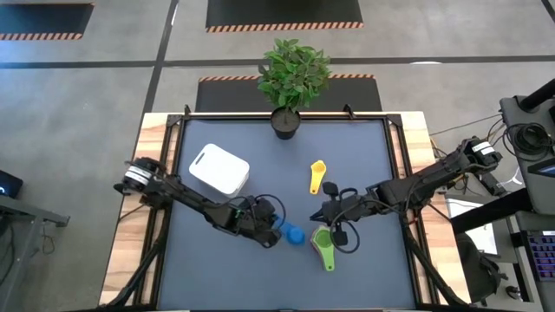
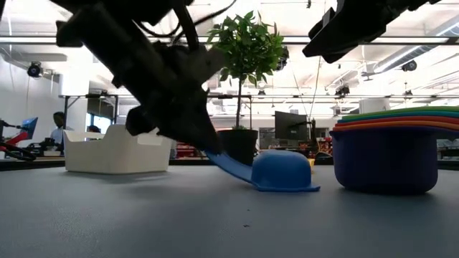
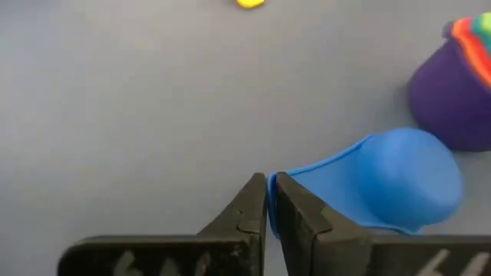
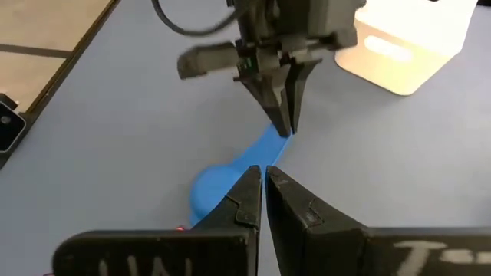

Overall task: Nest measuring cups in basket
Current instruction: Stack the blue measuring cup on the light green measuring cup

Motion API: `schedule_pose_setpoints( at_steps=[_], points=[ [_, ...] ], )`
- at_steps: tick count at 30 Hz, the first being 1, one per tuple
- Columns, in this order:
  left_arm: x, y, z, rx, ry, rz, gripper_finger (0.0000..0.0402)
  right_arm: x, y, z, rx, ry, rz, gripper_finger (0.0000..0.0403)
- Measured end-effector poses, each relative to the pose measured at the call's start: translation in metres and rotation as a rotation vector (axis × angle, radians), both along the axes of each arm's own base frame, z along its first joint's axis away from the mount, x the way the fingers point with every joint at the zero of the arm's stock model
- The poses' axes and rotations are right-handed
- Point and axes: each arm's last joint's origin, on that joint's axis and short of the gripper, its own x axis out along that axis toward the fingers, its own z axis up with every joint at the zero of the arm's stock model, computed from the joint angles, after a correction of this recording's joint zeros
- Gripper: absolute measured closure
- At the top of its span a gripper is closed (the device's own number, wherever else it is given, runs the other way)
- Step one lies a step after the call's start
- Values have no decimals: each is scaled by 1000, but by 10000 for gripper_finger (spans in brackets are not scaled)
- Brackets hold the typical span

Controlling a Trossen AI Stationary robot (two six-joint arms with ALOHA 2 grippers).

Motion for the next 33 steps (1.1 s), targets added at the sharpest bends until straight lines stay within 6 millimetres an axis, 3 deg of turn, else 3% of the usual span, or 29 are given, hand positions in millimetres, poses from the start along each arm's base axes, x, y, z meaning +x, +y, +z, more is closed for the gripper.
schedule_pose_setpoints(
  at_steps=[9, 12, 20, 24, 29, 33],
  points=[
    [-3, -3, 19, 74, -43, -56, 401, 19, 2, -25, -15, 51, -64, 387],
    [-3, -4, 24, 81, -60, -68, 401, 31, 0, -31, 27, 86, -72, 358],
    [-4, -7, 33, 100, -91, -104, 401, 63, -5, -37, 8, 109, -91, 224],
    [-5, -9, 37, 111, -102, -117, 401, 79, -8, -41, 46, 134, -41, 176],
    [-6, -13, 39, 125, -115, -139, 401, 96, -14, -51, 62, 159, -41, 153],
    [-6, -15, 40, 148, -120, -152, 401, 105, -15, -61, 75, 189, -1, 166]
  ],
)
